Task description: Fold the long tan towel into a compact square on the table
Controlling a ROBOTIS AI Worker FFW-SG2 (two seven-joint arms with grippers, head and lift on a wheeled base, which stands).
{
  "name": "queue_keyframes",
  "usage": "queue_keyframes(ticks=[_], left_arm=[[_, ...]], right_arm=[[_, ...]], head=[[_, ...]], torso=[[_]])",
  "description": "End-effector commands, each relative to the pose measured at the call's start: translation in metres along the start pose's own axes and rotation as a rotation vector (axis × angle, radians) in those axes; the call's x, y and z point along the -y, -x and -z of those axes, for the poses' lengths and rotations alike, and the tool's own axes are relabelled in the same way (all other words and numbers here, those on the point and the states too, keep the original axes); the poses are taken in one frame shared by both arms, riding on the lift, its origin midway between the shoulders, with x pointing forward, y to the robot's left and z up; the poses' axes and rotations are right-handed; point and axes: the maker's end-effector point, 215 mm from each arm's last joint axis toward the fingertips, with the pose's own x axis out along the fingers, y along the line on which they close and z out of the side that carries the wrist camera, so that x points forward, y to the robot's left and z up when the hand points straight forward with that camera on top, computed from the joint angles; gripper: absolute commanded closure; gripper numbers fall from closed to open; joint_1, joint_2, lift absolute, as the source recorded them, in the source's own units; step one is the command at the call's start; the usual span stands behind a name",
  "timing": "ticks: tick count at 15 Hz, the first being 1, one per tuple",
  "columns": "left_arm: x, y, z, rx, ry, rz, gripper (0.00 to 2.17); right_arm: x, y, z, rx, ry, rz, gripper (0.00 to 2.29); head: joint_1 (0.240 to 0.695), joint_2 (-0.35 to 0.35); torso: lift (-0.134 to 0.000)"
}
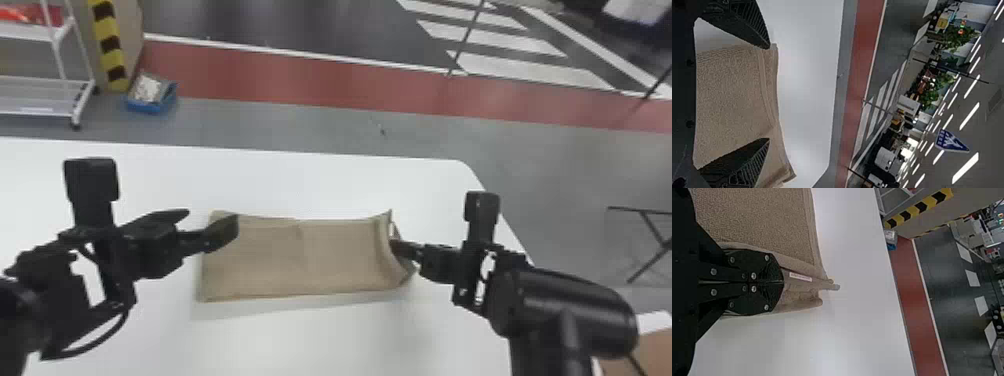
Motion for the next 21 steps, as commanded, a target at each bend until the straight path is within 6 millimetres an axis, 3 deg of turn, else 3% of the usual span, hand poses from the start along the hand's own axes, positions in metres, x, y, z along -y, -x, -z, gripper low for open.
queue_keyframes(ticks=[1,4,7,9,10,12,14,16,19,21], left_arm=[[0.001,0.000,0.002,-0.002,0.002,0.000,0.04],[0.000,0.001,0.005,-0.006,0.003,-0.001,0.04],[-0.002,0.001,0.006,-0.007,-0.001,-0.008,0.04],[-0.001,0.001,0.014,-0.016,-0.005,-0.012,0.05],[-0.002,0.002,0.016,-0.013,-0.004,-0.014,0.05],[-0.005,0.001,0.011,0.023,-0.021,-0.039,0.05],[0.000,0.001,0.006,0.087,-0.046,-0.056,0.05],[0.013,-0.001,0.006,0.140,-0.048,-0.056,0.05],[0.030,-0.014,0.027,0.133,-0.072,-0.045,0.14],[0.031,-0.020,0.029,0.146,-0.092,-0.049,0.15]], right_arm=[[-0.007,0.004,-0.003,0.009,0.006,-0.005,1.27],[0.008,0.021,-0.023,0.075,0.000,0.014,1.25],[0.028,0.047,-0.047,0.150,-0.018,0.026,0.94],[0.054,0.066,-0.060,0.188,-0.029,0.045,0.13],[0.070,0.071,-0.059,0.185,-0.033,0.044,0.01],[0.089,0.079,-0.065,0.248,-0.031,0.004,0.02],[0.100,0.079,-0.054,0.250,-0.039,-0.016,0.03],[0.101,0.075,-0.039,0.225,-0.053,-0.021,0.04],[0.072,0.054,-0.022,0.174,-0.039,-0.054,0.10],[0.052,0.037,-0.019,0.139,-0.021,-0.058,0.13]], head=[[0.695,-0.279],[0.695,-0.274],[0.695,-0.291],[0.695,-0.313],[0.695,-0.324],[0.695,-0.348],[0.695,-0.350],[0.695,-0.350],[0.695,-0.350],[0.695,-0.350]], torso=[[-0.124],[-0.124],[-0.124],[-0.124],[-0.124],[-0.124],[-0.124],[-0.124],[-0.124],[-0.124]])
